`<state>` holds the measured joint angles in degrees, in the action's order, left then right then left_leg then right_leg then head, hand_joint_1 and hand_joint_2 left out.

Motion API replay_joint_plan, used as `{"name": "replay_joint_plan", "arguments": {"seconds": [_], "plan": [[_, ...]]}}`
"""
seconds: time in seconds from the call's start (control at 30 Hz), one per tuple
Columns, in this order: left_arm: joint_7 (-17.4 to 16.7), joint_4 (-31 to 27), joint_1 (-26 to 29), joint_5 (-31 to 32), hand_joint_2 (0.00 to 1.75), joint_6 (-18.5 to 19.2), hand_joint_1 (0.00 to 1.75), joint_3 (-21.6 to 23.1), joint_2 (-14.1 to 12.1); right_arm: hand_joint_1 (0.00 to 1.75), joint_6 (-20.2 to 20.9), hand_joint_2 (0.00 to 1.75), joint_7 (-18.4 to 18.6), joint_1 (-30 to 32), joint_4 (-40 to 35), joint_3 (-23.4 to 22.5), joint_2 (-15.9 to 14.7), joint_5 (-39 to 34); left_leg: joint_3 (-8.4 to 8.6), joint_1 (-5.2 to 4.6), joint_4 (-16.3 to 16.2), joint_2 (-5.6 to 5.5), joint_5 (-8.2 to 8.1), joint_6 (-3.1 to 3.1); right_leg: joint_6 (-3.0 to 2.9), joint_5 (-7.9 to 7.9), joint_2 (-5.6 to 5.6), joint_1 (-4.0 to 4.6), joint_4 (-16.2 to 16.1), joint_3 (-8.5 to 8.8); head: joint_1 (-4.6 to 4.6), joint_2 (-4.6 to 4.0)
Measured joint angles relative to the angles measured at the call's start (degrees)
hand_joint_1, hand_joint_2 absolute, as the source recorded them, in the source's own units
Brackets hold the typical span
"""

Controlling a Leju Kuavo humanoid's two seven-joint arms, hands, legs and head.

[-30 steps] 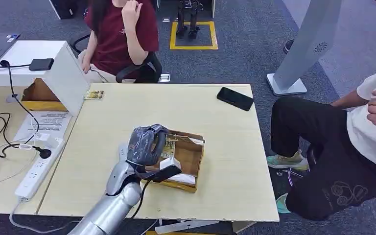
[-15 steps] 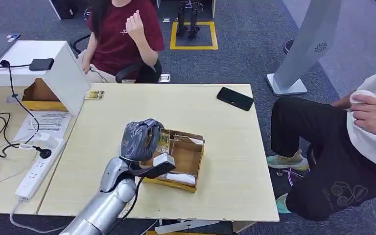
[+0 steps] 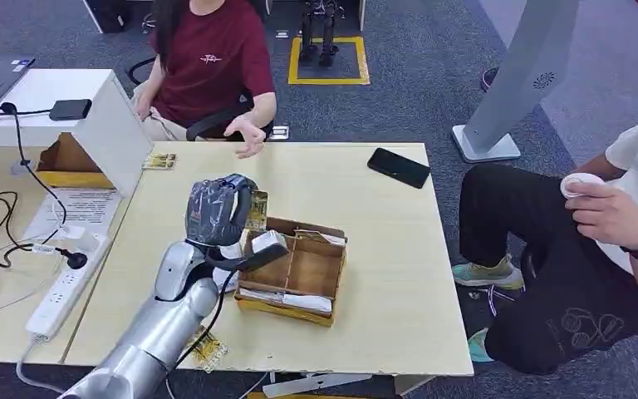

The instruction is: Pass the card to the sensor for recognition and then transmit it.

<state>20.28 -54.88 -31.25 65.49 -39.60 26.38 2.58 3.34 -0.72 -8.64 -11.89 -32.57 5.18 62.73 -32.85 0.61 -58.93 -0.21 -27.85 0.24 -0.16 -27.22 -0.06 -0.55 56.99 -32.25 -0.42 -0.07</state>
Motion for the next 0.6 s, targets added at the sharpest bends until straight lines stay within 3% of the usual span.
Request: {"name": "replay_joint_plan", "arguments": {"seconds": [0.17,0.6], "plan": [[-0.5,3.5,-2.5,4.0,1.75,0.0,1.75,-6.9,0.3,0.00,0.0,1.75,0.2,0.1,0.0,0.1,0.1,-0.2,0.00,0.00,0.0,0.00,0.00,0.00,0.00,0.00,0.00,0.00,0.0,0.00,0.00,0.00],[-4.5,10.0,-5.5,11.5,1.75,0.0,1.75,-16.0,0.5,0.00,-0.1,1.75,0.6,0.0,0.0,0.3,0.2,-0.3,-0.02,-0.01,0.0,-0.01,0.00,0.00,0.01,0.01,0.00,-0.01,0.0,0.00,0.00,0.00]]}}
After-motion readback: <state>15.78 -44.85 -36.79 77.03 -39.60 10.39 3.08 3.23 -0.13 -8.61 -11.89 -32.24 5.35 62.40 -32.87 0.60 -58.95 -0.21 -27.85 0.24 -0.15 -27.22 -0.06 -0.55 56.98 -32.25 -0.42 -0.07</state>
